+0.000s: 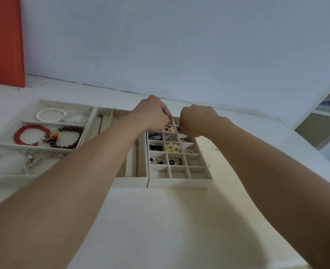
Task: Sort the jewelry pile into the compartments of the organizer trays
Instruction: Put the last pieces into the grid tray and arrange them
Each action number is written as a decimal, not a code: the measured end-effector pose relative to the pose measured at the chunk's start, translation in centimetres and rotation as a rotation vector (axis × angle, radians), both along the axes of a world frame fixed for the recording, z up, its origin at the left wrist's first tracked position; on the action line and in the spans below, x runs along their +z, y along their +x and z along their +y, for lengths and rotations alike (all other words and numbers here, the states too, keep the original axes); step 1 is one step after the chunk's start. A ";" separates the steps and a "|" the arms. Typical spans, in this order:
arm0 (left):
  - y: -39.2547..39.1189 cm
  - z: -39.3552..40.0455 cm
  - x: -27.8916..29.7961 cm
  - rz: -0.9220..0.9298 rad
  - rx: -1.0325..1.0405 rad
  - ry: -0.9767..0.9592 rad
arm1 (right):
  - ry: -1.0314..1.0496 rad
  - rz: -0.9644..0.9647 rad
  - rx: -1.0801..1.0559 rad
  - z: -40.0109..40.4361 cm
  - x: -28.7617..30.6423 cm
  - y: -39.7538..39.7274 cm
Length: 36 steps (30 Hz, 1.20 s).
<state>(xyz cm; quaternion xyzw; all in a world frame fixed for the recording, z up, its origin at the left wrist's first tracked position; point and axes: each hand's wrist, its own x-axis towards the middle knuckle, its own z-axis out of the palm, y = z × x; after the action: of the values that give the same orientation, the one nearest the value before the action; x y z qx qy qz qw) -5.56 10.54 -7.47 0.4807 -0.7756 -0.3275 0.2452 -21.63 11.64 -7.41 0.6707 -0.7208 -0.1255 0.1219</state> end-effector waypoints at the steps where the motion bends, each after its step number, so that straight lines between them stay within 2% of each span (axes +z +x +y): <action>1: 0.0 0.1 0.0 -0.005 -0.001 -0.003 | 0.006 -0.019 -0.010 -0.2 0.0 0.0; 5: 0.0 0.2 0.1 -0.019 -0.001 -0.007 | -0.006 -0.161 -0.034 -1.0 1.5 -0.8; 8: 0.0 0.1 0.1 -0.038 -0.004 -0.007 | -0.014 -0.205 0.025 -1.0 2.8 -1.7; 15: -0.3 0.1 -0.3 -0.059 -0.030 -0.009 | 0.038 -0.101 0.092 -1.0 2.3 -1.7; 22: -0.4 -0.1 -0.6 -0.094 -0.032 -0.019 | 0.129 -0.094 0.074 -1.1 2.1 -1.8; 27: -0.5 -0.1 -0.6 -0.100 -0.036 -0.021 | 0.134 0.020 0.084 -1.0 1.5 -0.7; 33: -0.4 -0.2 -0.5 -0.102 -0.041 -0.028 | 0.112 0.018 0.026 -1.3 1.3 -0.1; 36: -0.4 -0.1 -0.4 -0.073 -0.030 -0.041 | 0.031 -0.065 0.046 -1.6 2.2 -0.5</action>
<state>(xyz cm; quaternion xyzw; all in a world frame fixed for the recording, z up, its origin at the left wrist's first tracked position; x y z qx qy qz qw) -5.91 10.42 -7.83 0.4755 -0.7977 -0.2976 0.2215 -22.15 10.05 -5.19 0.6926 -0.7068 -0.1119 0.0910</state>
